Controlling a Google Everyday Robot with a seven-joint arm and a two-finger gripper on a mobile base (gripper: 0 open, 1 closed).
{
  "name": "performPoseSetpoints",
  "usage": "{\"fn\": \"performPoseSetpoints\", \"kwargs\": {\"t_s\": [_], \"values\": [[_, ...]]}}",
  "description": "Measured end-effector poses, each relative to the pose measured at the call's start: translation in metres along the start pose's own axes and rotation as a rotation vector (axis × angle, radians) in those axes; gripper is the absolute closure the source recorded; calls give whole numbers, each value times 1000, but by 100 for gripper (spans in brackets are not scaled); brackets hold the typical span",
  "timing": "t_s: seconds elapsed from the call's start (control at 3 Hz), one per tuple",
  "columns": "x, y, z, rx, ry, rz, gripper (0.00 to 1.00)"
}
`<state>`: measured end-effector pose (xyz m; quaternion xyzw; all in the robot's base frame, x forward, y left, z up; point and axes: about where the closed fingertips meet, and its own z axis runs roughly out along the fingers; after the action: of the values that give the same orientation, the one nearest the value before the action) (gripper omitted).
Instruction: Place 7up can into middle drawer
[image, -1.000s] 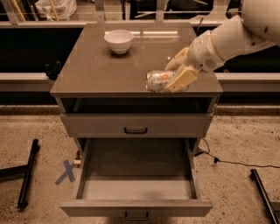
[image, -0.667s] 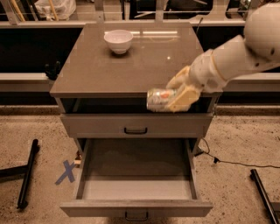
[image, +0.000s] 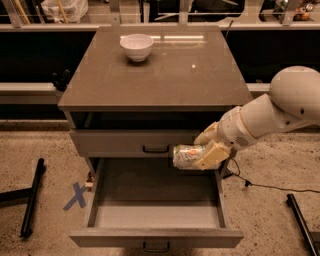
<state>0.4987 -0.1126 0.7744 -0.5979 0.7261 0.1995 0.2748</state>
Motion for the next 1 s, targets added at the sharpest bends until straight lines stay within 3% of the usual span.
{"fn": "performPoseSetpoints", "kwargs": {"t_s": [0.33,0.67,1.0], "values": [[0,0,0,0,0,0,100],[21,3,20,-8,20,47,100],[61,7,61,-4,15,115,100]]}}
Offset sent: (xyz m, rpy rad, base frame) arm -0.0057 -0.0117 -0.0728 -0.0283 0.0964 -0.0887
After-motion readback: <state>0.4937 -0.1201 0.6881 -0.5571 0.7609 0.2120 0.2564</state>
